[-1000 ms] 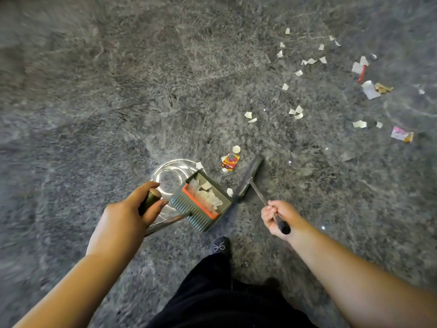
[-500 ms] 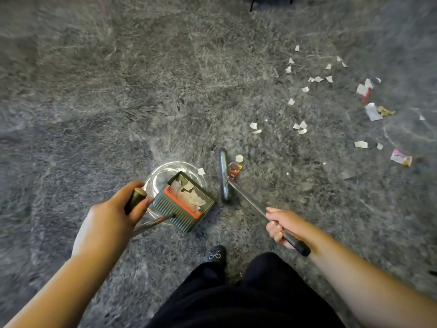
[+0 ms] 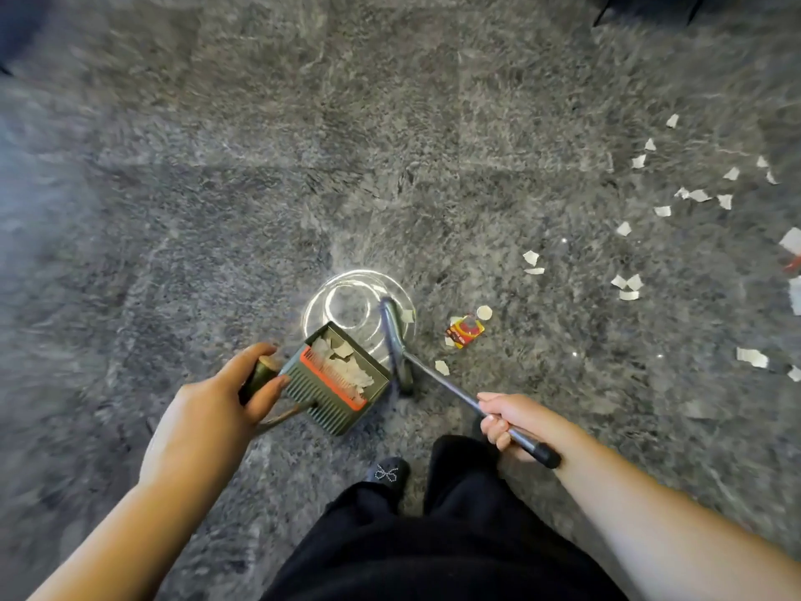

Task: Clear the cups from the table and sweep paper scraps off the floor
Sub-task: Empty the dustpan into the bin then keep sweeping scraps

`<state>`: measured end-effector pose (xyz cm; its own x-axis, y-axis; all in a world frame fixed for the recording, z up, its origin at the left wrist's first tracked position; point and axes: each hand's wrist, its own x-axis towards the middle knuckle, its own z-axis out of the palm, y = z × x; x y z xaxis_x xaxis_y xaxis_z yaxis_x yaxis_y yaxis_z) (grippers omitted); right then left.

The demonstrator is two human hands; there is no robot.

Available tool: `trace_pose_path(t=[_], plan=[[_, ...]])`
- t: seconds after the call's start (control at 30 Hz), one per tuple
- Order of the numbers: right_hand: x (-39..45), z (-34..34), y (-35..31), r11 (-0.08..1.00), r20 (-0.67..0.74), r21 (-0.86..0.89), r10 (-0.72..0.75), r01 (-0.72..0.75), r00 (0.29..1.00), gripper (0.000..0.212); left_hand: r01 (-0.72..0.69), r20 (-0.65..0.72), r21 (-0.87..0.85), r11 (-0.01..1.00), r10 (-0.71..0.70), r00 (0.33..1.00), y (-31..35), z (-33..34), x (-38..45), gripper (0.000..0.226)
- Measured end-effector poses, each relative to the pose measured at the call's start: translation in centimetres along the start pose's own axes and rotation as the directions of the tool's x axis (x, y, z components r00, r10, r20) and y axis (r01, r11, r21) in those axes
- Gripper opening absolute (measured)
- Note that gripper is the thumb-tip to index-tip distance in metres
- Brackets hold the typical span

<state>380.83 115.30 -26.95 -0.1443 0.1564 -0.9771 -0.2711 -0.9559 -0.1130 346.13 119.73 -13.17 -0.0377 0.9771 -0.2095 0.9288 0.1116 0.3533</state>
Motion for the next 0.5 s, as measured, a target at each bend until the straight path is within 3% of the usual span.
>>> trace_pose_path(t=[0.17,0.5], plan=[[-1.1,-3.6,-4.3,0.999,-0.027,-0.019,0.028,-0.028,0.999,0.047,0.138,-0.017,-0.072,0.988,-0.139,0.990,3.1,1.3,1.1,0.037],[-2.3,-13.4,-10.0,0.999,-0.125,-0.038,-0.030,0.025,0.992,0.040,0.102,0.022,-0.111,0.989,-0.100,0.995,14.7,5.6,4.5,0.034]])
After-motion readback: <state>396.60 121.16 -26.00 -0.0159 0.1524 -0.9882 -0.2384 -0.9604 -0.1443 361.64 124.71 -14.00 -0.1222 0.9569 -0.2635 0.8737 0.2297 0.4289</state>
